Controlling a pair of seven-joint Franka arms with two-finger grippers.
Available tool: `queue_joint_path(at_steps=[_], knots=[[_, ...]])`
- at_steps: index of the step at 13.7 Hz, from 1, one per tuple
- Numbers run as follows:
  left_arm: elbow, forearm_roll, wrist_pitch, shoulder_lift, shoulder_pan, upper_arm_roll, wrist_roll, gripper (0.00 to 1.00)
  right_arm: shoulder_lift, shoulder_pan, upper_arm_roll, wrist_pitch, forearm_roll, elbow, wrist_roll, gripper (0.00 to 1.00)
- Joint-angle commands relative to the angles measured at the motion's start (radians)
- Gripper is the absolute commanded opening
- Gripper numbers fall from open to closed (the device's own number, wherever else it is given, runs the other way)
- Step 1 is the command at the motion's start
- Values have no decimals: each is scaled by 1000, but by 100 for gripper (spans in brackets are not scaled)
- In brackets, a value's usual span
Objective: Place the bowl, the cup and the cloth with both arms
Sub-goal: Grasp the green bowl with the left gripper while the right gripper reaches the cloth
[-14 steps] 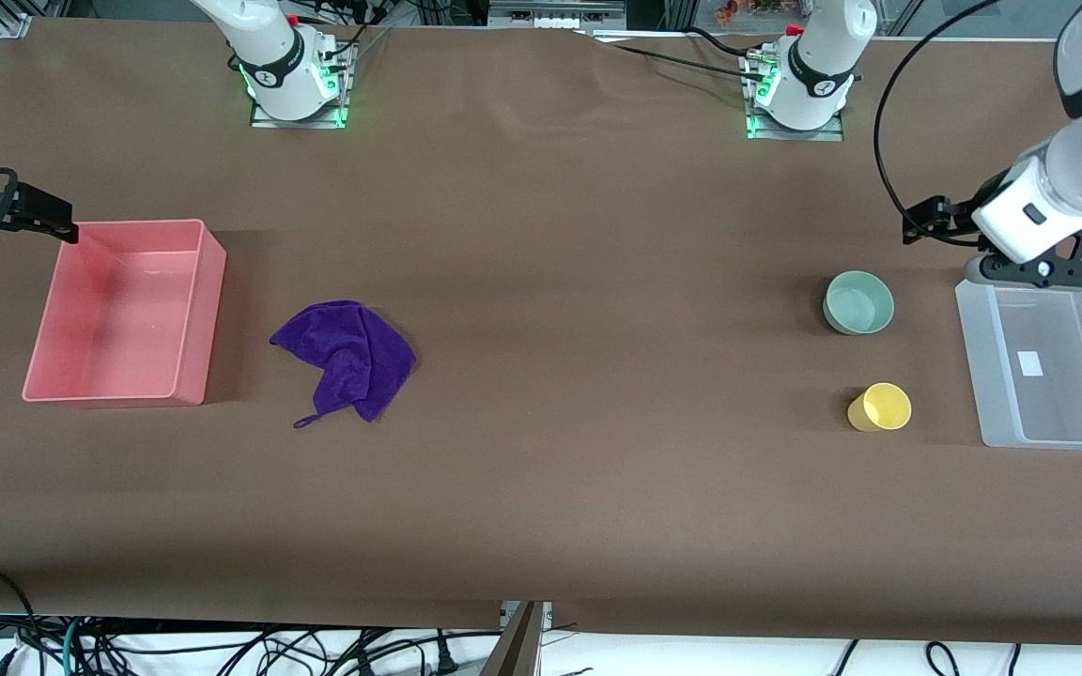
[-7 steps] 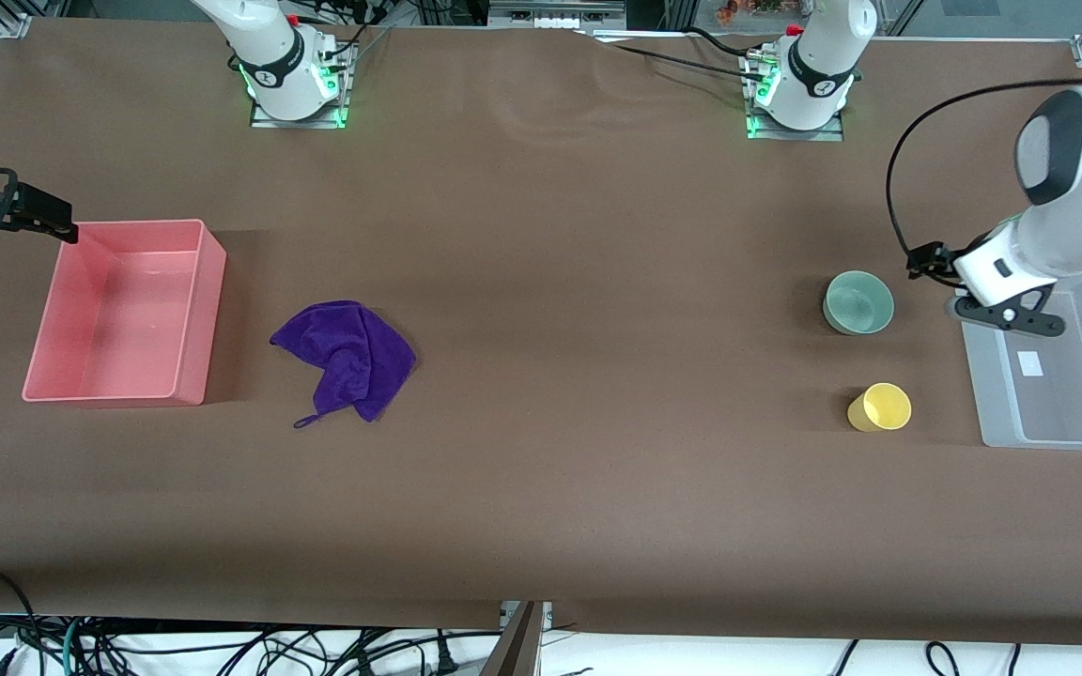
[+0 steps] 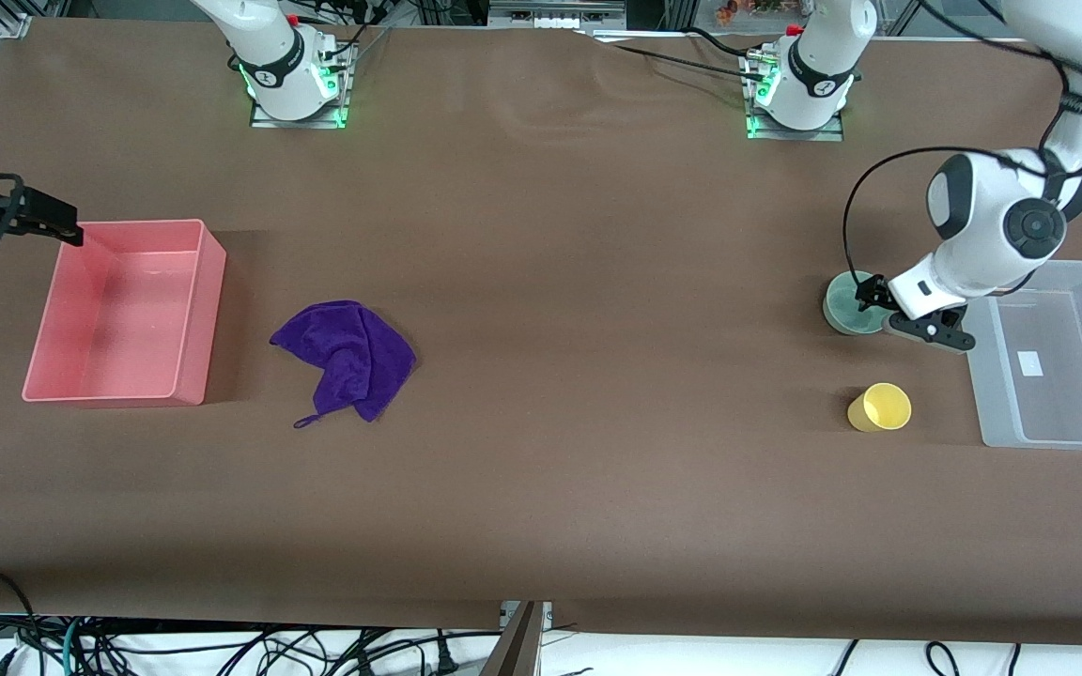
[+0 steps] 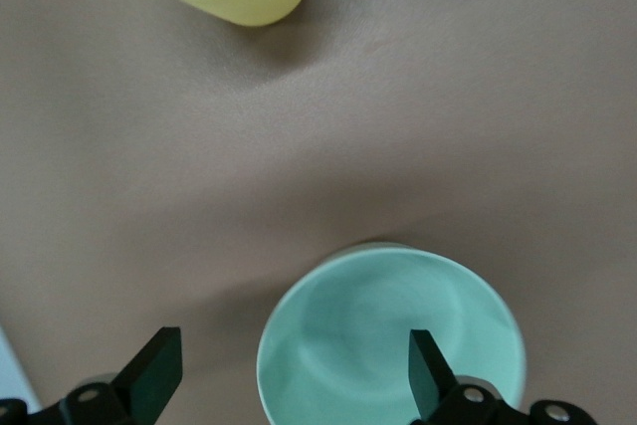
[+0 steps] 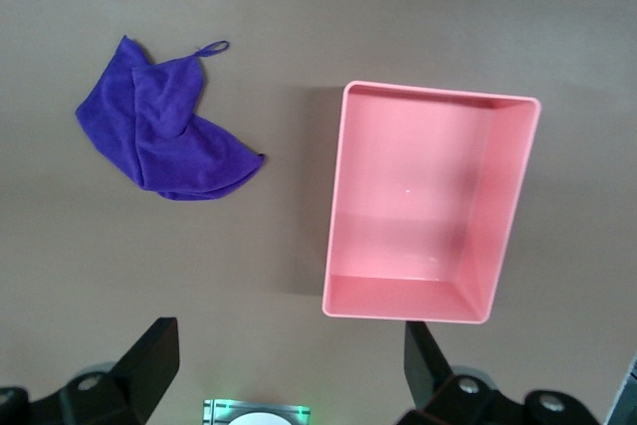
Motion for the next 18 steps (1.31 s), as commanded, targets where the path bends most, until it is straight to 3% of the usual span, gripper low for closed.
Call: queue_joint_path(at_steps=[1, 2, 3, 4, 8, 11, 14, 18], knots=[[19, 14, 40, 50, 32, -7, 77, 87, 52, 32, 3, 13, 38, -1, -5, 100], [19, 14, 41, 62, 32, -7, 87, 57, 77, 60, 3, 32, 38, -4, -6, 100], [19, 14, 41, 61, 32, -7, 89, 15, 138, 78, 5, 41, 42, -3, -8, 100], [21, 14, 38, 59, 33, -7, 98, 0, 181, 95, 6, 49, 58, -3, -8, 100], [28, 14, 33, 51, 33, -7, 149, 0, 308, 164, 8, 176, 72, -4, 7, 100], [30, 14, -9, 6, 33, -8, 160, 0, 365, 204, 25, 363, 73, -84, 9, 100], [99, 7, -265, -112, 26, -15, 160, 0, 393, 206, 46, 478, 73, -197, 7, 100], [373, 0, -644, -136, 29, -12, 234, 0, 411, 204, 65, 656, 75, -357, 7, 100]])
